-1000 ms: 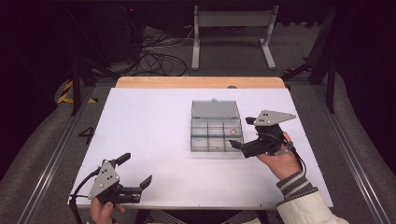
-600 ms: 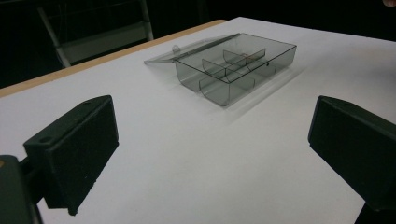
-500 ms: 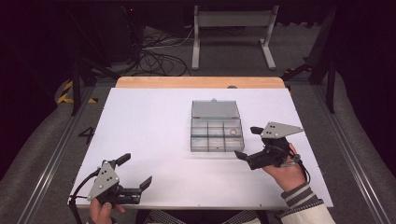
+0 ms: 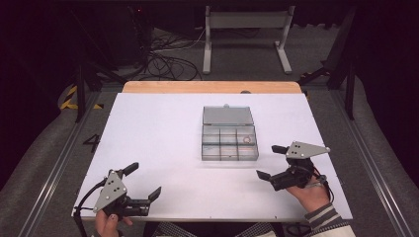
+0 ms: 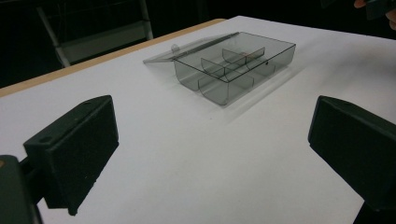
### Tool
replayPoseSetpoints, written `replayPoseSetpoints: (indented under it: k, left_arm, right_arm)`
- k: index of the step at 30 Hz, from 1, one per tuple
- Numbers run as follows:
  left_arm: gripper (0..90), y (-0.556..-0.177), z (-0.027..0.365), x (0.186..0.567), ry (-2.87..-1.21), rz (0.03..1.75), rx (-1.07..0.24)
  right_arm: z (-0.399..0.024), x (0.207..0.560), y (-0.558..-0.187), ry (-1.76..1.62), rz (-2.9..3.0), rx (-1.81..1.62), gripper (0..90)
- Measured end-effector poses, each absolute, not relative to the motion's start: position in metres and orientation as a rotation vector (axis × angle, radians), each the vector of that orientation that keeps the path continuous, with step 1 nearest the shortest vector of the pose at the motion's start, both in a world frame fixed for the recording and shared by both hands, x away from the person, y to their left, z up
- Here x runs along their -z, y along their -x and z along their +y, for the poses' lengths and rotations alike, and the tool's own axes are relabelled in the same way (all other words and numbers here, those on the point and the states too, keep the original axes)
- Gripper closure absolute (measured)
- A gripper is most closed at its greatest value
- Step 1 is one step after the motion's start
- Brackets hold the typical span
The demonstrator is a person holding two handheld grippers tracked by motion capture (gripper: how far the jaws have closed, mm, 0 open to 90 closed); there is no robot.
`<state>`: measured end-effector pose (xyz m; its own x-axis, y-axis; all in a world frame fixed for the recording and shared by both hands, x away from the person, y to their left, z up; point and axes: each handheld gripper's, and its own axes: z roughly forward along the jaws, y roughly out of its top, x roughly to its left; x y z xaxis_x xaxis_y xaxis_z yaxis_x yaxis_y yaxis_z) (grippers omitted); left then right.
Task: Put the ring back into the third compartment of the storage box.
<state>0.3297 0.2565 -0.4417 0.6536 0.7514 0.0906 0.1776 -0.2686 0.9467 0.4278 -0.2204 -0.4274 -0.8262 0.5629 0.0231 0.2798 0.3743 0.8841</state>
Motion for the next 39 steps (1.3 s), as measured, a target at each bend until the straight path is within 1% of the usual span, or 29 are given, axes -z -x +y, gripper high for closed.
replayPoseSetpoints:
  k: [12, 22, 29, 32, 39]
  left_arm:
    - [2.2, -0.330, 0.255, 0.443, -1.796, 0.738, -0.670]
    - [2.7, -0.330, 0.254, 0.444, -1.826, 0.736, -0.671]
    - [2.7, -0.330, 0.254, 0.445, -1.821, 0.737, -0.673]
    - [2.8, -0.330, 0.254, 0.446, -1.827, 0.734, -0.698]
    - [2.9, -0.334, 0.257, 0.447, -1.820, 0.752, -0.668]
  right_arm:
    - [-0.233, 0.459, -0.423, -0.784, 2.355, -1.458, 0.5]
    - [-0.239, 0.475, -0.419, -0.740, 2.375, -1.428, 0.4]
    - [-0.243, 0.478, -0.418, -0.769, 2.366, -1.413, 0.5]
    - [-0.245, 0.476, -0.418, -0.791, 2.369, -1.420, 0.6]
    - [-0.247, 0.474, -0.418, -0.795, 2.361, -1.377, 0.6]
